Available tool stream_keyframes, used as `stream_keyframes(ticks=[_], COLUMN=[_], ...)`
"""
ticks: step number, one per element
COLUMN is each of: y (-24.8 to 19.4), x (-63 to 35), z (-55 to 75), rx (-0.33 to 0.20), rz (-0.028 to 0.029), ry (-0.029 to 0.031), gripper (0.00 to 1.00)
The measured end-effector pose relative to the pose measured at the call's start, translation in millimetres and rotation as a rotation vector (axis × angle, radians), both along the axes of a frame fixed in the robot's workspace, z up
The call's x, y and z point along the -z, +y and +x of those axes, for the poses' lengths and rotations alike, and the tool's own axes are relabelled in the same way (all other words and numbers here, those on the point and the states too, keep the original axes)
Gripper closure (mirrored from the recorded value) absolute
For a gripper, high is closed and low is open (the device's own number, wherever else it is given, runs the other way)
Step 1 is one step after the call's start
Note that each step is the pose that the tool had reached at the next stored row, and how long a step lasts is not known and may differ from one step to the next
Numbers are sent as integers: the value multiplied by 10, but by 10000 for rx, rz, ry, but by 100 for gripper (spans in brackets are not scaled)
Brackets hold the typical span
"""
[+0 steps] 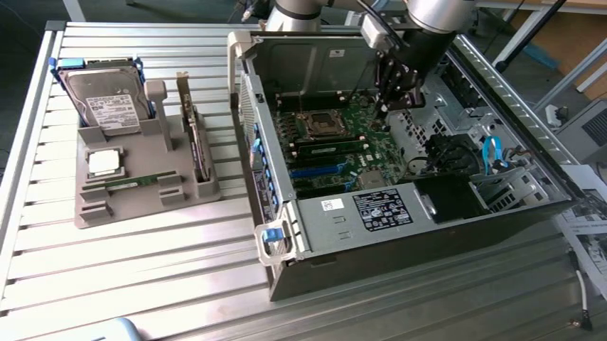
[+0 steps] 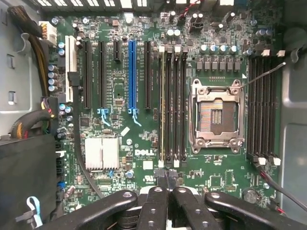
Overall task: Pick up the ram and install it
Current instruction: 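Press down the ram until it locks into place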
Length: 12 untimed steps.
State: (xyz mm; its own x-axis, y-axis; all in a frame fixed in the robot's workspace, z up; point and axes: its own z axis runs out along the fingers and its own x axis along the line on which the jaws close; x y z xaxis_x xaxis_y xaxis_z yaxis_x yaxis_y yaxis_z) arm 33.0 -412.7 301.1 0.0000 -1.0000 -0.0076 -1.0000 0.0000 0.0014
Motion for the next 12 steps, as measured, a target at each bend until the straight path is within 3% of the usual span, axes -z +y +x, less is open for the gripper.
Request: stream_keyframes(ticks=[12], y=[0], x=[232], z=[0], rx=[0], rz=[0], ry=[0], gripper=[89])
